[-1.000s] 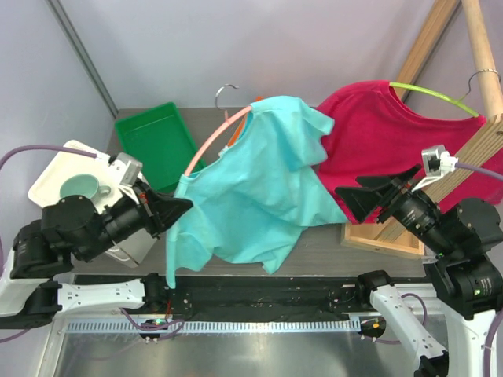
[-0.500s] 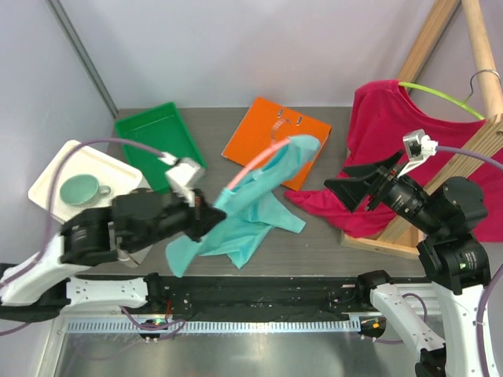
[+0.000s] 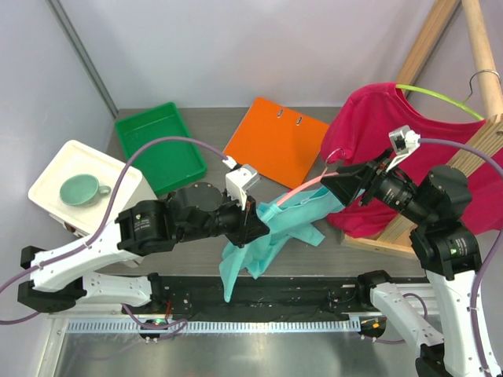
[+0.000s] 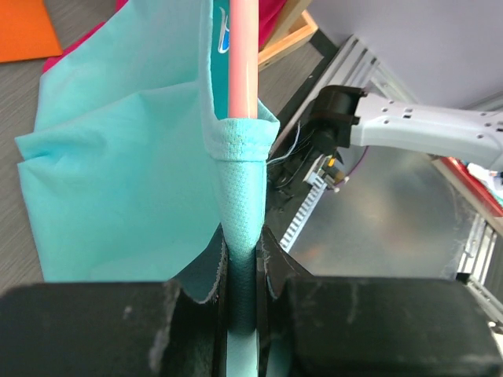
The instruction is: Remove the t-shirt from the hanger
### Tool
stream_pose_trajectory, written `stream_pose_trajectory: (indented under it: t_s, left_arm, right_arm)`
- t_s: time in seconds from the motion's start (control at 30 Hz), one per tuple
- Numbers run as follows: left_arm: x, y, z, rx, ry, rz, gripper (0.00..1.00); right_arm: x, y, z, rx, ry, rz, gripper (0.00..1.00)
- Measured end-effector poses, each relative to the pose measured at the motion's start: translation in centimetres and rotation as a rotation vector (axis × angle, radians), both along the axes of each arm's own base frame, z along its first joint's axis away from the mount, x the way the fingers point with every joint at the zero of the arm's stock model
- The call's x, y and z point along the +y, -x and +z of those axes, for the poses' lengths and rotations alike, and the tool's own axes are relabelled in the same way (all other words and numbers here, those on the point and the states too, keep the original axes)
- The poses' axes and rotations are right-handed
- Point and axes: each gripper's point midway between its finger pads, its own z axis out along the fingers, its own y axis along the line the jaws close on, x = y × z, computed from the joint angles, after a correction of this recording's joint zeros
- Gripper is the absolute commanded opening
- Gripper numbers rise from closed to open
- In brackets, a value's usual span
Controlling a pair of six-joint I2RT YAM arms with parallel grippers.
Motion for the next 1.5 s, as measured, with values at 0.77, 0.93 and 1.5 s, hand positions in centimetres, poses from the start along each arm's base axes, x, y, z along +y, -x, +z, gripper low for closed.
stream_pose_trajectory:
  t_s: [0.77, 0.93, 1.5]
  left_arm:
    - [-1.9, 1.2, 1.1, 0.064, 0.079, -0.071, 0.0]
    - [-2.7, 1.3, 0.9, 0.079, 0.083, -0.086, 0.0]
    - [-3.4, 1.0, 1.7, 0.103, 0.177, -0.056, 0.58]
  right_arm:
    - [-1.0, -0.9, -1.9, -0.019, 0.002, -0.08, 0.53]
    - [-0.8, -1.6, -3.0, 0.0, -0.006, -0.081, 0.39]
    - [-4.2, -1.7, -3.3, -0.026, -0.058, -0.309, 0.01]
